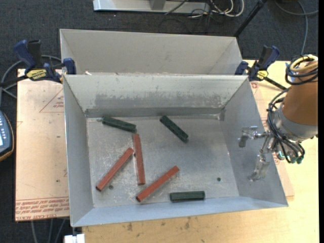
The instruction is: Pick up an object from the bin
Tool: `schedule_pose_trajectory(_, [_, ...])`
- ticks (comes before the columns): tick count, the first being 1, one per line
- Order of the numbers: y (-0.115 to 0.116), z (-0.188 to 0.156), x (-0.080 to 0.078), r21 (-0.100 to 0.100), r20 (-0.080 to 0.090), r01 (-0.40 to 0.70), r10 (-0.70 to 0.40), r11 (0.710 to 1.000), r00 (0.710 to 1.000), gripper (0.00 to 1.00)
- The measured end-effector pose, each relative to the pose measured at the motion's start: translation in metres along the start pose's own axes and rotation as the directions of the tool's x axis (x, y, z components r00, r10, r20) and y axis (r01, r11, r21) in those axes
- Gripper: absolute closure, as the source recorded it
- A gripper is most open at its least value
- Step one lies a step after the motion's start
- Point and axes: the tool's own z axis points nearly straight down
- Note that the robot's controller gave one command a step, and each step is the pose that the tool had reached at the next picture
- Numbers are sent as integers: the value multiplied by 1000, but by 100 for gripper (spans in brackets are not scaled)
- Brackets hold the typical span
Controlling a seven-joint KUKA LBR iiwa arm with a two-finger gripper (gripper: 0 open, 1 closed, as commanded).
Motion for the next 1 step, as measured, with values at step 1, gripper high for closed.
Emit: schedule_pose_trajectory(1, [114,18,2,-3,6,25,-25,1000,1000,0])
